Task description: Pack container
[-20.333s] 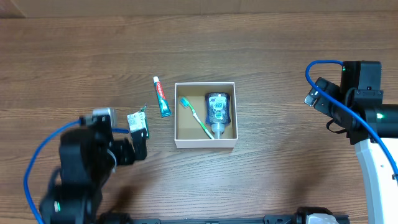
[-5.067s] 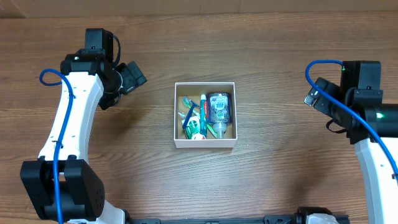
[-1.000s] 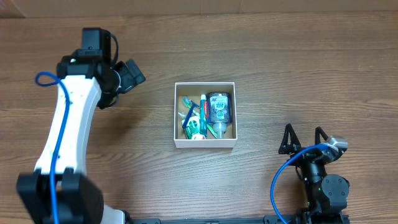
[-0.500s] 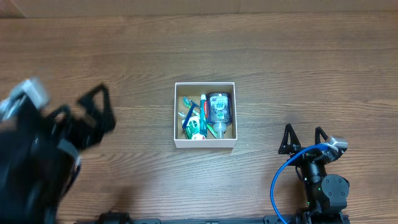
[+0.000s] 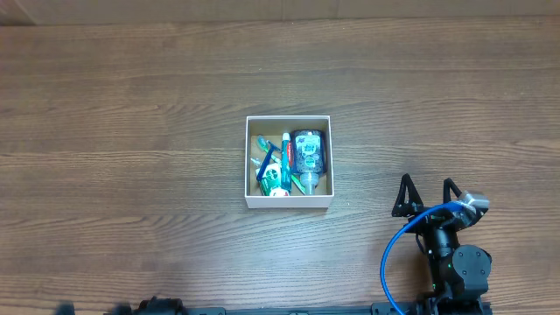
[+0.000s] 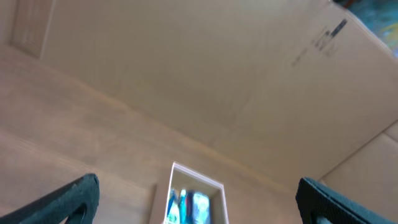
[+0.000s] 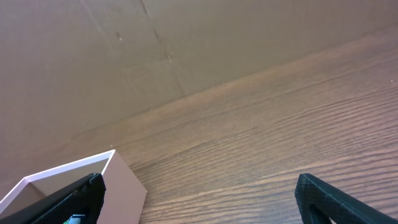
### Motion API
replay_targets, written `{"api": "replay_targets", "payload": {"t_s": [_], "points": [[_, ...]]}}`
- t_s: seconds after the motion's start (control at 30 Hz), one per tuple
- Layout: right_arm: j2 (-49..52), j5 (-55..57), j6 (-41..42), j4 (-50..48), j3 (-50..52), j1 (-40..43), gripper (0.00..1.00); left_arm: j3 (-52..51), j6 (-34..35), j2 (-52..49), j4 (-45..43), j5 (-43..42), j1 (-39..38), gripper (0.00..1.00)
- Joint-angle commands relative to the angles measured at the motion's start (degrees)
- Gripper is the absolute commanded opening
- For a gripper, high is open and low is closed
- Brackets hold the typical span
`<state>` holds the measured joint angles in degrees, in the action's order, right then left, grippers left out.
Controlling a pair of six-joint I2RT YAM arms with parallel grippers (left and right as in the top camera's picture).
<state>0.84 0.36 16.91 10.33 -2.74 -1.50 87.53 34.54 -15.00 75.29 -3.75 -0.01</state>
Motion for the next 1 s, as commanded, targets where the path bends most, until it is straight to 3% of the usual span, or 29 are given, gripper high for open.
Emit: {"api": "replay_targets", "payload": {"t_s": [0.0,0.23,0.7,0.83,0.97], "points": [[-0.6,-0.1,-0.2,-0.3,-0.1,0.1,1.0,0.2,0.2,5.8,6.0,1.8,0.0,1.0],[-0.6,-0.1,-0.2,-0.3,-0.1,0.1,1.0,-1.3,0.2,10.1,16.0,3.0,0.0,1.0],[-0.6,-0.1,-0.2,-0.3,-0.1,0.1,1.0,-11.2,0.2,14.8,15.7,4.4,0.1,1.0],[-0.6,-0.1,-0.2,-0.3,-0.1,0.1,1.0,-15.9,0.0,14.8,8.1,7.2,0.1,1.0],[-0.6,-0.1,-0.2,-0.3,-0.1,0.1,1.0,-23.4,-6.8,14.8,-5.8,6.8,0.1,1.0]]}}
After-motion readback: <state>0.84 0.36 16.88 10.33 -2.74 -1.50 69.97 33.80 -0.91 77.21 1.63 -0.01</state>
